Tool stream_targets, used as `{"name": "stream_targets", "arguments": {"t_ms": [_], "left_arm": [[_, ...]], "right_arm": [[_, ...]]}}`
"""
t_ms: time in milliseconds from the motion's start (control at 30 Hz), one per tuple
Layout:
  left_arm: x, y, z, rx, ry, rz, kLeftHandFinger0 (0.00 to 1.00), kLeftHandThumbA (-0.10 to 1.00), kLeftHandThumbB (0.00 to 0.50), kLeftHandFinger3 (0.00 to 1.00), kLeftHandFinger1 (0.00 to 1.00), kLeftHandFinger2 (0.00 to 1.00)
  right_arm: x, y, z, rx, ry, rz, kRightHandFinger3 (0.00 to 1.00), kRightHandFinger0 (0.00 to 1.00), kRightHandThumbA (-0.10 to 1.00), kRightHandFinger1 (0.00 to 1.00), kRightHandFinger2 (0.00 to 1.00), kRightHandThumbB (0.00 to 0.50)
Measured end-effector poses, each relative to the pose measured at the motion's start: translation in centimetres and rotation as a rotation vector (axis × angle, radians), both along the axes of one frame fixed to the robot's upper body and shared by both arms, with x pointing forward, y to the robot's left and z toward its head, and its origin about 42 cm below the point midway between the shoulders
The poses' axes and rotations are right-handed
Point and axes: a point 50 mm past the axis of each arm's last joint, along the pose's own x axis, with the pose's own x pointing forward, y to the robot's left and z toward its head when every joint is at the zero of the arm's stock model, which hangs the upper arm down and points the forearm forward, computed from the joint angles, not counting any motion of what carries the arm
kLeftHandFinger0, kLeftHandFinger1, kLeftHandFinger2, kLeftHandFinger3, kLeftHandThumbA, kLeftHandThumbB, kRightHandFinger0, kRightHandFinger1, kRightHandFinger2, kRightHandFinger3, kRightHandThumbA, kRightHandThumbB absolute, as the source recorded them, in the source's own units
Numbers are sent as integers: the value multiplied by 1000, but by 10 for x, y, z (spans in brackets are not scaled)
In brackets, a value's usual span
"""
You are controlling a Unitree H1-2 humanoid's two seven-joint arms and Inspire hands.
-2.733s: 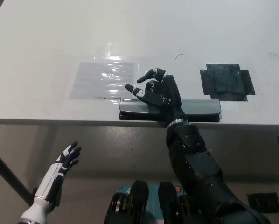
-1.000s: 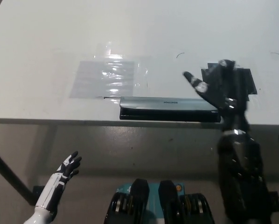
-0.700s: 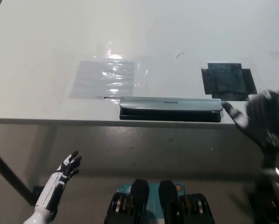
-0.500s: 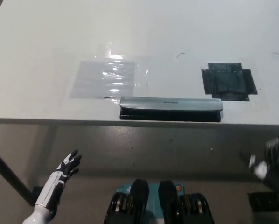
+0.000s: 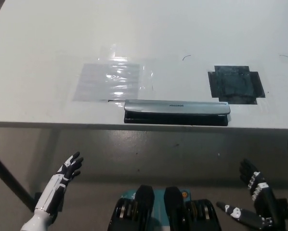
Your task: The paper pin puncher is placed at the center of the table and close to the robot and the robot uses its right fist to press on the paper pin puncher
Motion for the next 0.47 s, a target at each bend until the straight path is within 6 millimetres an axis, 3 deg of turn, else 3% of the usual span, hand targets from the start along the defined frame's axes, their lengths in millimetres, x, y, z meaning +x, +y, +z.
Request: {"name": "stream_targets", "arguments": {"t_ms": [467], "left_arm": [[5,-1,4,-2,-19,-10,1000,1000,192,1000,1000,1000]], "right_arm": [[6,1,-8,9,16,79,1000,1000,1000,1000,1000,229]]}}
